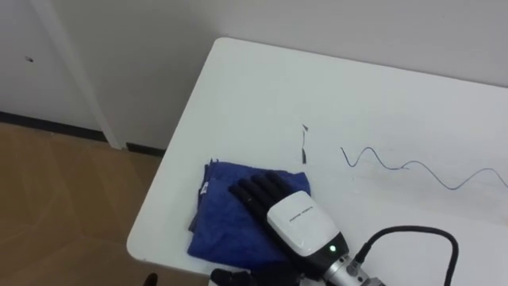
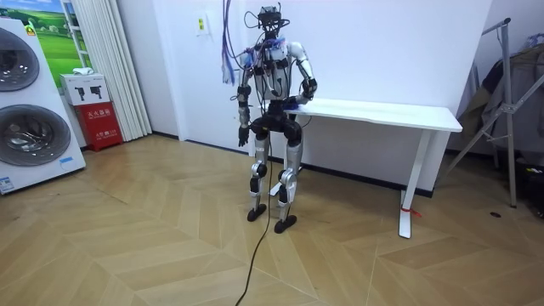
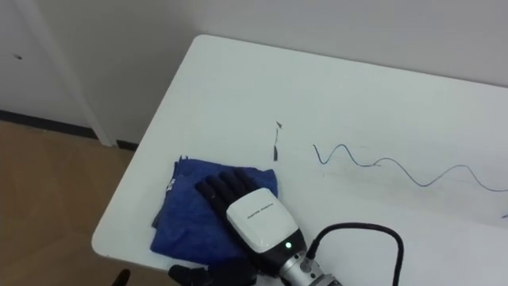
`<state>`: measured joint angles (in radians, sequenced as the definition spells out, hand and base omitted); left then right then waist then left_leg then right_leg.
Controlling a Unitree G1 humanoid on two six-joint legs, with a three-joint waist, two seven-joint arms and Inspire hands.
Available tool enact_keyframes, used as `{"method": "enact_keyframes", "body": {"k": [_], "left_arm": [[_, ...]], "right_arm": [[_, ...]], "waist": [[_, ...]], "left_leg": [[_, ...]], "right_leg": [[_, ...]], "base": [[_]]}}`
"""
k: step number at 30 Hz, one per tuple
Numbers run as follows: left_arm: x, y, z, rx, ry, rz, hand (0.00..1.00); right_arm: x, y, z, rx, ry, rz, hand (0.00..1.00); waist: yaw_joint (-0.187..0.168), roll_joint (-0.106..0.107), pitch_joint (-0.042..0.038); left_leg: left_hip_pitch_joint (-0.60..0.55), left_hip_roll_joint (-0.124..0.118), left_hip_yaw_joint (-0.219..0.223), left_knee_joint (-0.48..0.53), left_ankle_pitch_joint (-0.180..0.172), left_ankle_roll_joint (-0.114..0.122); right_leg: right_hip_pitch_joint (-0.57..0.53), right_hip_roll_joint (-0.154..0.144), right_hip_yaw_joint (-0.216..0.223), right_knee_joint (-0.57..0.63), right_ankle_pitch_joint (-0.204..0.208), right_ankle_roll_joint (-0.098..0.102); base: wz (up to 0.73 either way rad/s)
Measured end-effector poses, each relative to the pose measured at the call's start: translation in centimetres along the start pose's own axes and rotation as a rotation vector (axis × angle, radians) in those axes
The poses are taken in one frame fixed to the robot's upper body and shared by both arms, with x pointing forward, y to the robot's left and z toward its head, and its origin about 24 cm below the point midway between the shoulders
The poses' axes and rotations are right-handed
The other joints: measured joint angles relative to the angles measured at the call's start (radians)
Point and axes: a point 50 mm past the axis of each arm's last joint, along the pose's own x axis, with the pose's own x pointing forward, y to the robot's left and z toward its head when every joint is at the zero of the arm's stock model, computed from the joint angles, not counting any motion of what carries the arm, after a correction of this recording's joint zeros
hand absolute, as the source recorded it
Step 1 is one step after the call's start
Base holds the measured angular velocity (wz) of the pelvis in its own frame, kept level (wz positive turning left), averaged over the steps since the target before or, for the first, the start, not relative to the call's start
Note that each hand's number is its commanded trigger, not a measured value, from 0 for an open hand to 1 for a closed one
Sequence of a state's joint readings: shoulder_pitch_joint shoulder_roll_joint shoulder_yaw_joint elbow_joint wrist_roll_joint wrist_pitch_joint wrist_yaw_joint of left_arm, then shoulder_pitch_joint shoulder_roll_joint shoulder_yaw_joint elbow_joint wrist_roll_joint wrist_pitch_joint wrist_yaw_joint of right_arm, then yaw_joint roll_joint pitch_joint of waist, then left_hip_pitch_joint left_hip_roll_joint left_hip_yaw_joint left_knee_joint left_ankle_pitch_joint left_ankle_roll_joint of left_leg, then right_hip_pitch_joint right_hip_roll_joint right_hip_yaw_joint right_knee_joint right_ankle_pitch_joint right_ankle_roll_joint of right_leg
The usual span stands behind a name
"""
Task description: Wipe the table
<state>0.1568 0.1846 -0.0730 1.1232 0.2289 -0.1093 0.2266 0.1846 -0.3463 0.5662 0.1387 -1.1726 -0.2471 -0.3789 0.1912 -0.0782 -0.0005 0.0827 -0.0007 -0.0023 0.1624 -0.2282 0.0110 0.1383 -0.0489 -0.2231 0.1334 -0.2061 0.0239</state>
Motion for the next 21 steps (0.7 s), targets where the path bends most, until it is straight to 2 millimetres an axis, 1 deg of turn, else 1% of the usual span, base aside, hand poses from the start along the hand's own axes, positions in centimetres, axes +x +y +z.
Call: {"method": "enact_keyframes", "body": {"k": [5,11,18,21], "left_arm": [[0.0,0.0,-0.1,0.001,0.002,0.000,0.00],[0.0,0.0,-0.2,-0.003,0.007,0.002,0.00],[-0.1,0.1,-0.5,-0.014,0.017,0.006,0.00],[-0.3,0.0,-0.9,-0.014,0.028,0.000,0.00]], "right_arm": [[-0.1,0.3,-0.3,0.027,0.021,0.015,0.00],[-0.4,0.6,-0.7,0.032,0.044,0.008,0.00],[-0.4,0.6,-1.2,0.037,0.073,-0.002,0.00],[-0.1,0.8,-1.1,0.059,0.096,-0.019,0.00]], "waist": [[-0.002,0.001,0.0011],[-0.004,0.008,0.0057],[-0.011,0.008,0.0058],[-0.020,0.008,0.0056]], "left_leg": [[0.002,-0.001,-0.002,0.000,0.000,0.000],[0.002,-0.002,-0.003,0.002,0.000,0.000],[0.000,-0.003,-0.005,0.004,0.000,0.000],[0.000,-0.003,-0.005,0.004,0.000,0.000]], "right_leg": [[0.002,-0.001,0.000,0.000,0.000,0.000],[0.005,-0.002,-0.001,0.000,0.000,0.000],[0.006,-0.003,-0.002,0.000,0.000,0.000],[0.006,-0.003,-0.004,0.000,0.000,0.000]], "base": [[0.00],[0.00],[0.00],[0.00]]}}
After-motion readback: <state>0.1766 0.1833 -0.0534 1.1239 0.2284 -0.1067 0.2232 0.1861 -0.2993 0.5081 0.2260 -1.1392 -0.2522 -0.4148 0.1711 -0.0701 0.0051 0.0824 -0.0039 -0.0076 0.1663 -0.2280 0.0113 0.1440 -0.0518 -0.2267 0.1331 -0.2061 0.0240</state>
